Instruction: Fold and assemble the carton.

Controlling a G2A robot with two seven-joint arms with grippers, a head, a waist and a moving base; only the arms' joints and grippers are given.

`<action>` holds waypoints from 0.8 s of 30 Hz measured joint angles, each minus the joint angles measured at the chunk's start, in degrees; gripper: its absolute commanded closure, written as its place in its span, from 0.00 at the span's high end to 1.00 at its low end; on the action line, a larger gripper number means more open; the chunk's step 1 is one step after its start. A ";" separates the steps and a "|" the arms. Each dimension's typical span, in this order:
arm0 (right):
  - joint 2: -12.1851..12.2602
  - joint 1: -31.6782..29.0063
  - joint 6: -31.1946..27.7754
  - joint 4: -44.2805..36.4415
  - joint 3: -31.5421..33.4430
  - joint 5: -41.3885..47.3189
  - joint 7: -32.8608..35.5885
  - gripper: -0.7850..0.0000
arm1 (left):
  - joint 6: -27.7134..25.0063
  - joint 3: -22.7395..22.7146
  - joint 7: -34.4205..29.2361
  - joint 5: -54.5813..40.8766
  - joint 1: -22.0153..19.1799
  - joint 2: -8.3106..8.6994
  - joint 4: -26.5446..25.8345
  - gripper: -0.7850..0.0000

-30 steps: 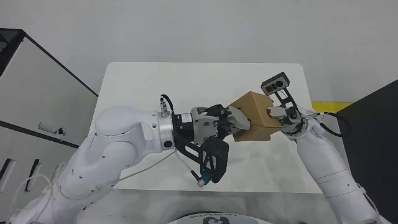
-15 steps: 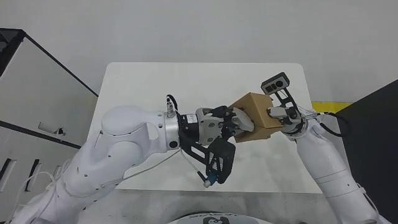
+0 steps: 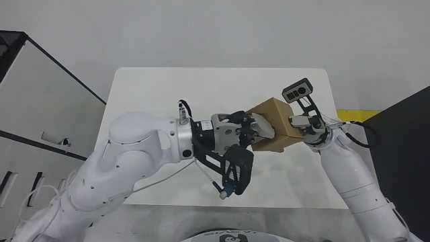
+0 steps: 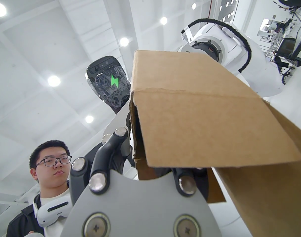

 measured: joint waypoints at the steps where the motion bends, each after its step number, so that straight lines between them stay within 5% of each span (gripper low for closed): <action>1: 0.00 0.00 0.00 0.00 0.00 0.00 0.00 0.00 | 0.11 -0.52 0.10 -0.36 0.23 0.05 -0.06 0.00; 22: 0.00 0.00 0.00 0.00 0.00 0.00 0.00 0.00 | -0.26 -8.19 0.72 -2.37 3.31 1.04 -0.74 0.00; 23: 0.00 0.00 0.00 0.00 0.00 0.00 0.00 0.00 | -0.58 -9.08 0.86 -2.83 3.52 1.14 -0.77 0.02; 24: 0.00 0.00 0.00 0.00 0.00 0.00 0.00 0.00 | -1.25 -10.38 1.19 -3.63 3.86 1.30 -0.80 0.24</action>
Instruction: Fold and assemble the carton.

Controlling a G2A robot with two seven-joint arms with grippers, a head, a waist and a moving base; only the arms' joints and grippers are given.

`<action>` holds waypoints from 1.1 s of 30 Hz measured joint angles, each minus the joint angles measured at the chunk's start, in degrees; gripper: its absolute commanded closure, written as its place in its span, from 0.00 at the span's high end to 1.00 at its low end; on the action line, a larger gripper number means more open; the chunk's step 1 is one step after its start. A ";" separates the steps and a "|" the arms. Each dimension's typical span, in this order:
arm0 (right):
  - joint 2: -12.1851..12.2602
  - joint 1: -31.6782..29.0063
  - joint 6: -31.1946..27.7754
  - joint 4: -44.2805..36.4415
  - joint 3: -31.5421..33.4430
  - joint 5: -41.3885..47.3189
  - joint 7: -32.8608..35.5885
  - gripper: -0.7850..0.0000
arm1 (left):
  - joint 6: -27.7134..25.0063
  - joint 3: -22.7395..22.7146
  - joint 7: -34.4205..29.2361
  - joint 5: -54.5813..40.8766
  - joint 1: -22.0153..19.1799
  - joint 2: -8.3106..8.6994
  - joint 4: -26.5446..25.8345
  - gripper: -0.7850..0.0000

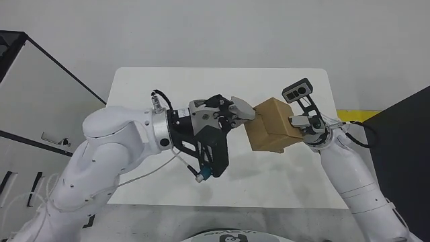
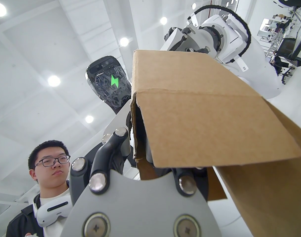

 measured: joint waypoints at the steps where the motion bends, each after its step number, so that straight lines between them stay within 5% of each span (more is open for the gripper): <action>1: 0.00 0.00 0.00 0.00 0.00 0.00 0.00 0.00 | -0.68 -1.01 0.41 -0.90 0.31 0.13 0.02 0.64; 2: 0.00 0.00 0.00 0.00 0.00 0.00 0.00 0.00 | -1.39 -2.10 0.83 -1.84 0.57 0.26 0.00 1.00; 14: 0.00 0.00 0.00 0.00 0.00 0.00 0.00 0.00 | -7.75 -18.70 3.11 -18.40 7.32 1.81 0.89 1.00; 23: 0.00 0.00 0.00 0.00 0.00 0.00 0.00 0.00 | -12.18 -29.72 -0.85 -30.12 12.83 3.40 0.69 1.00; 33: 0.00 0.00 0.00 0.00 0.00 0.00 0.00 0.00 | -12.15 -33.35 -4.76 -41.53 17.07 8.88 -0.40 1.00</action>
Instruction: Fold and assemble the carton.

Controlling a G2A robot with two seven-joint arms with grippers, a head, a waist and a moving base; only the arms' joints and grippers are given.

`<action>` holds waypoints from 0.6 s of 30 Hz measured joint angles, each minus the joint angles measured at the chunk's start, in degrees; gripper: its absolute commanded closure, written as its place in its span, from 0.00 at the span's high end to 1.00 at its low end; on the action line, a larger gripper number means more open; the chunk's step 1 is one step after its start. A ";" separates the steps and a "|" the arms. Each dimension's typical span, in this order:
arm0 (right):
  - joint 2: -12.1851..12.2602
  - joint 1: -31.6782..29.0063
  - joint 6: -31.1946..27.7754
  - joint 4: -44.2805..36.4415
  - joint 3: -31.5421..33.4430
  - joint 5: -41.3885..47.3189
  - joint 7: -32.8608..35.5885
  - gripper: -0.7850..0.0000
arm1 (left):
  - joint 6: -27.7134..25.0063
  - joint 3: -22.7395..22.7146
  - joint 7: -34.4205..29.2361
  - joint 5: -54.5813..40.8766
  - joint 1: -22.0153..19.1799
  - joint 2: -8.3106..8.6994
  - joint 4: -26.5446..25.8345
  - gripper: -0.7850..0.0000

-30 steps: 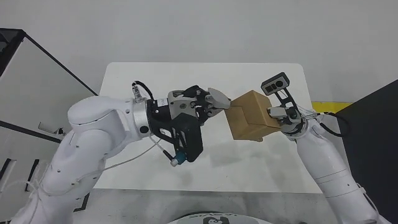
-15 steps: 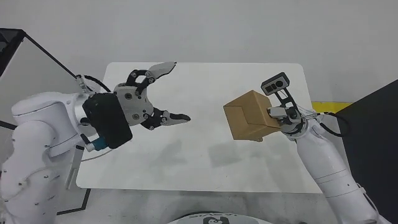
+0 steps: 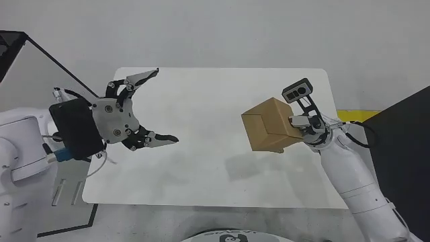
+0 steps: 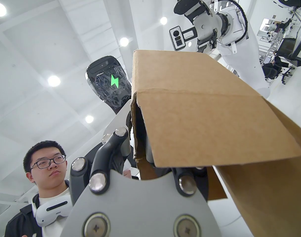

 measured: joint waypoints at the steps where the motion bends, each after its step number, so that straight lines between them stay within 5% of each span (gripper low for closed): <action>1: 0.00 0.00 0.00 0.00 0.00 0.00 0.00 0.00 | 0.00 -0.01 -0.09 -0.50 0.08 0.22 -0.16 1.00; 12: 0.00 0.00 0.00 0.00 0.00 0.00 0.00 0.00 | 0.08 1.02 -0.31 -1.08 0.83 0.23 -0.29 1.00; 18: 0.00 0.00 0.00 0.00 0.00 0.00 0.00 0.00 | 0.00 1.53 -1.73 -4.90 1.95 1.98 1.16 1.00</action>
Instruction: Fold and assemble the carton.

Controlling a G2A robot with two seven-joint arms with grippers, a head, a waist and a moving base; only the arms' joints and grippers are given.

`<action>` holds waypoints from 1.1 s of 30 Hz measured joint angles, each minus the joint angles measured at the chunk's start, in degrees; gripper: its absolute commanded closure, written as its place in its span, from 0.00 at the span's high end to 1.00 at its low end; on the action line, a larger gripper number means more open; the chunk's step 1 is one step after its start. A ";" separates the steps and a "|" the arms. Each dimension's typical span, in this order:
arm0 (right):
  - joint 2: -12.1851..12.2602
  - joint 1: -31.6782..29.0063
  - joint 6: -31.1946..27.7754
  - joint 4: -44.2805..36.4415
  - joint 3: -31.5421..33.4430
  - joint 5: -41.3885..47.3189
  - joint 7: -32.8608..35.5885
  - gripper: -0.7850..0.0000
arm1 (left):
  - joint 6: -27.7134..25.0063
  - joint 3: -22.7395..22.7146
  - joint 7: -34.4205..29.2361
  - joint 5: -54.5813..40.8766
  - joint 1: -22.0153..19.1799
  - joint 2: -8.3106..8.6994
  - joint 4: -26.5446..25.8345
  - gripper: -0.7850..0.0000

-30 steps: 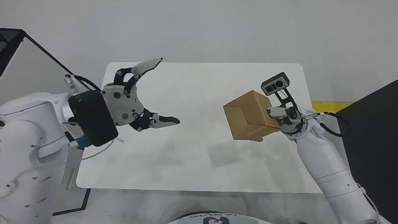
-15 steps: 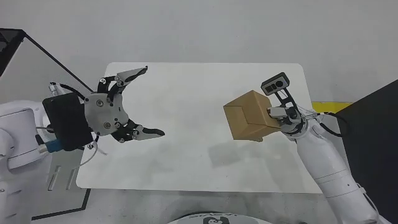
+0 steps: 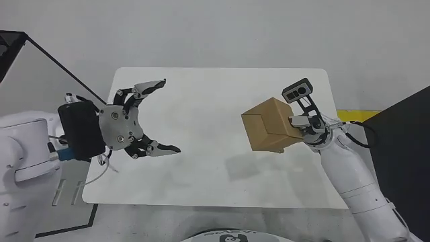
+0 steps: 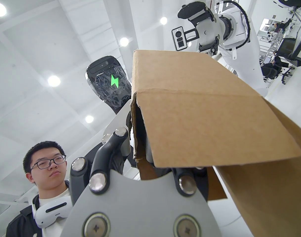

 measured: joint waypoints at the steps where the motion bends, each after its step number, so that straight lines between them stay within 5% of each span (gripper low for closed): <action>1: 0.00 0.00 0.00 0.00 0.00 0.00 0.00 0.00 | 0.00 -0.20 -0.06 -0.47 0.22 0.36 0.26 1.00; 12: 0.00 0.00 0.00 0.00 0.00 0.00 0.00 0.00 | 0.00 -2.80 3.99 -4.18 3.84 4.51 2.27 1.00; 20: 0.05 0.50 -0.65 -0.76 0.53 -0.77 -0.47 0.00 | 0.00 -2.80 3.93 -4.06 3.82 4.52 2.22 1.00; 26: 1.70 7.78 -2.22 -7.77 4.05 -20.20 0.03 0.00 | 0.00 -2.80 3.93 -4.06 3.82 4.52 2.22 1.00; 33: 5.27 19.48 -6.22 -14.92 -2.87 -39.98 0.00 0.00 | 0.00 -2.80 3.93 -4.06 3.82 4.52 2.22 1.00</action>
